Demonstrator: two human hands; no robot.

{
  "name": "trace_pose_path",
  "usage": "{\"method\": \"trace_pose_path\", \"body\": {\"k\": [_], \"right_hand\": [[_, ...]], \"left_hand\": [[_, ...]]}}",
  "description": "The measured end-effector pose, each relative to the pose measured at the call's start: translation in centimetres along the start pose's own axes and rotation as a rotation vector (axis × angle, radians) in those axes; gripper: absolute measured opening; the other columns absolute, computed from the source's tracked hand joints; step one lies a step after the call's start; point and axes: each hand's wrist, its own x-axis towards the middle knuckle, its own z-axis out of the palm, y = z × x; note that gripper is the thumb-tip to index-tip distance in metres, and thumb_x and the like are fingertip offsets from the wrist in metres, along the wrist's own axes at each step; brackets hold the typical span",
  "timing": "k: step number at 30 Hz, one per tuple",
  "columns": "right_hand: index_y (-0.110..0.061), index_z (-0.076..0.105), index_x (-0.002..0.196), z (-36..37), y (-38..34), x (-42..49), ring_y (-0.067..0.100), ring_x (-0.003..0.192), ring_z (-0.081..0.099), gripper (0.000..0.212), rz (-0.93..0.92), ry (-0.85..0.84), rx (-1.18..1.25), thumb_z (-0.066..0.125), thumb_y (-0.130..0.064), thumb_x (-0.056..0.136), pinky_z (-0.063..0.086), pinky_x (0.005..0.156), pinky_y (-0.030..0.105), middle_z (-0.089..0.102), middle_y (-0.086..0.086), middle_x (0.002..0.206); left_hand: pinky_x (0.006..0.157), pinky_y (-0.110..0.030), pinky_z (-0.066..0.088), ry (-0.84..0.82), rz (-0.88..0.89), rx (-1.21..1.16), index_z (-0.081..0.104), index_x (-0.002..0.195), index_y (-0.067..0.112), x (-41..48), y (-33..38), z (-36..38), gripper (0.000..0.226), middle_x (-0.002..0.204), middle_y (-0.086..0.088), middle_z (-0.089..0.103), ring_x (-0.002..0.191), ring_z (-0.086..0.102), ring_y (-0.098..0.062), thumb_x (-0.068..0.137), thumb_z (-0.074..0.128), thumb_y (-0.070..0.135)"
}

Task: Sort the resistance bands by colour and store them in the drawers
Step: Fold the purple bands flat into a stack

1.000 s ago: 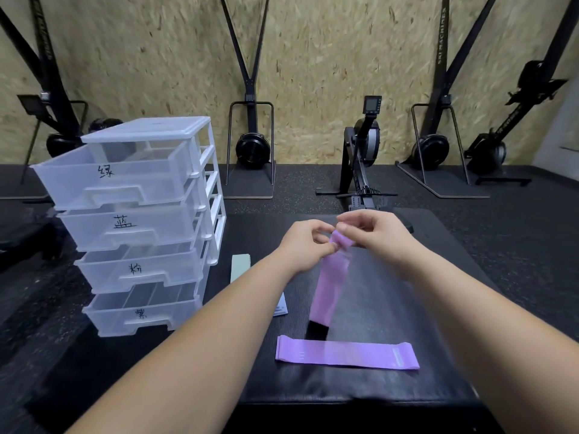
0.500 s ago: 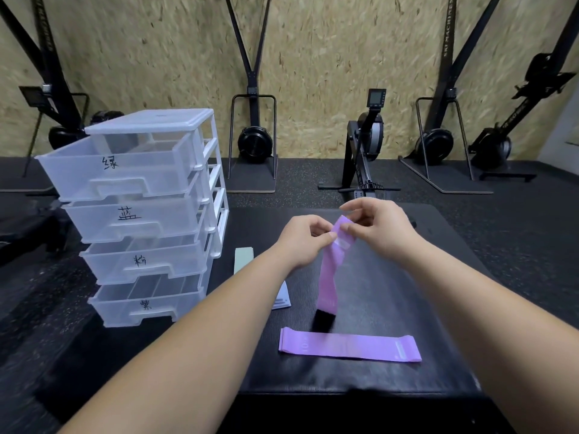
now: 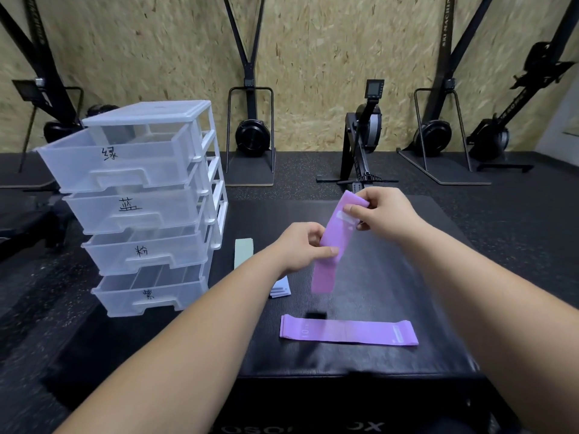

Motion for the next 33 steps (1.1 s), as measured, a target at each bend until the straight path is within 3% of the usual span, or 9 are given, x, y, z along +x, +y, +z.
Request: {"method": "trace_pose_path", "body": {"k": [3,7,12,14,17,23,26,29,33], "right_hand": [[-0.016,0.076,0.089,-0.7,1.2,-1.1,0.015,0.062,0.071,0.007,0.078,0.087,0.060,0.075,-0.023,0.090,0.063,0.082,0.044,0.077,0.007,0.079],[-0.010,0.073,0.084,-1.1,4.5,-4.0,0.012,0.054,0.060,0.008,0.175,0.160,0.119,0.070,-0.014,0.090,0.056,0.070,0.030,0.068,-0.004,0.064],[-0.009,0.074,0.083,-0.8,9.9,-7.6,0.013,0.051,0.054,0.010,0.308,0.184,0.178,0.072,-0.012,0.092,0.052,0.063,0.028,0.068,0.001,0.068],[-0.008,0.075,0.085,-0.5,11.5,-8.8,0.012,0.050,0.054,0.009,0.344,0.193,0.195,0.072,-0.012,0.092,0.052,0.063,0.029,0.068,0.002,0.069],[-0.007,0.075,0.088,-0.4,13.2,-10.2,0.012,0.049,0.055,0.008,0.374,0.210,0.204,0.072,-0.010,0.093,0.052,0.062,0.028,0.070,0.005,0.072],[-0.007,0.076,0.090,-0.4,16.2,-12.4,0.015,0.060,0.067,0.007,0.432,0.209,0.210,0.073,-0.012,0.093,0.055,0.066,0.032,0.077,0.012,0.081],[-0.009,0.077,0.090,-0.4,17.4,-13.5,0.017,0.067,0.070,0.008,0.453,0.176,0.215,0.074,-0.015,0.094,0.055,0.067,0.031,0.078,0.009,0.083],[-0.008,0.077,0.089,-0.6,18.4,-14.5,0.014,0.061,0.064,0.010,0.443,0.103,0.151,0.076,-0.017,0.095,0.050,0.063,0.031,0.075,0.003,0.077],[-0.016,0.078,0.081,-1.2,19.4,-15.2,0.011,0.062,0.062,0.014,0.398,0.054,-0.033,0.080,-0.027,0.090,0.047,0.068,0.031,0.072,-0.008,0.066]], "left_hand": [[0.097,-0.039,0.057,-0.075,-0.043,0.121,0.072,0.108,0.015,-1.0,-1.1,-0.4,0.027,0.101,-0.005,0.081,0.087,0.072,-0.011,0.087,0.087,0.021],[0.071,-0.016,0.050,-0.179,-0.153,0.153,0.070,0.114,0.016,-3.3,-3.6,-0.7,0.029,0.102,-0.007,0.081,0.079,0.070,-0.006,0.089,0.085,0.019],[0.084,-0.034,0.053,-0.258,-0.263,0.166,0.072,0.115,0.021,-5.2,-6.9,-0.9,0.029,0.092,0.004,0.081,0.082,0.071,-0.010,0.089,0.085,0.024],[0.089,-0.040,0.057,-0.319,-0.303,0.123,0.070,0.119,0.018,-6.0,-7.9,-0.9,0.033,0.094,0.000,0.079,0.086,0.071,-0.014,0.089,0.084,0.015],[0.090,-0.037,0.059,-0.360,-0.342,0.077,0.068,0.123,0.013,-7.0,-9.0,-0.6,0.037,0.100,-0.005,0.076,0.093,0.073,-0.017,0.089,0.079,0.000],[0.092,-0.048,0.063,-0.133,-0.399,-0.093,0.071,0.114,0.005,-8.3,-11.4,0.4,0.029,0.099,-0.016,0.071,0.092,0.072,-0.027,0.090,0.073,-0.011],[0.085,-0.039,0.062,0.058,-0.365,-0.073,0.075,0.106,0.009,-8.6,-11.9,0.9,0.024,0.093,-0.010,0.074,0.088,0.071,-0.024,0.088,0.078,-0.006],[0.085,-0.031,0.058,0.246,-0.322,0.002,0.075,0.100,0.016,-8.6,-12.1,1.5,0.021,0.089,-0.001,0.080,0.085,0.073,-0.020,0.085,0.083,0.002],[0.083,-0.030,0.058,0.340,-0.303,0.100,0.074,0.094,0.023,-8.1,-12.3,2.3,0.022,0.084,0.007,0.080,0.087,0.076,-0.014,0.081,0.083,0.009]]}}
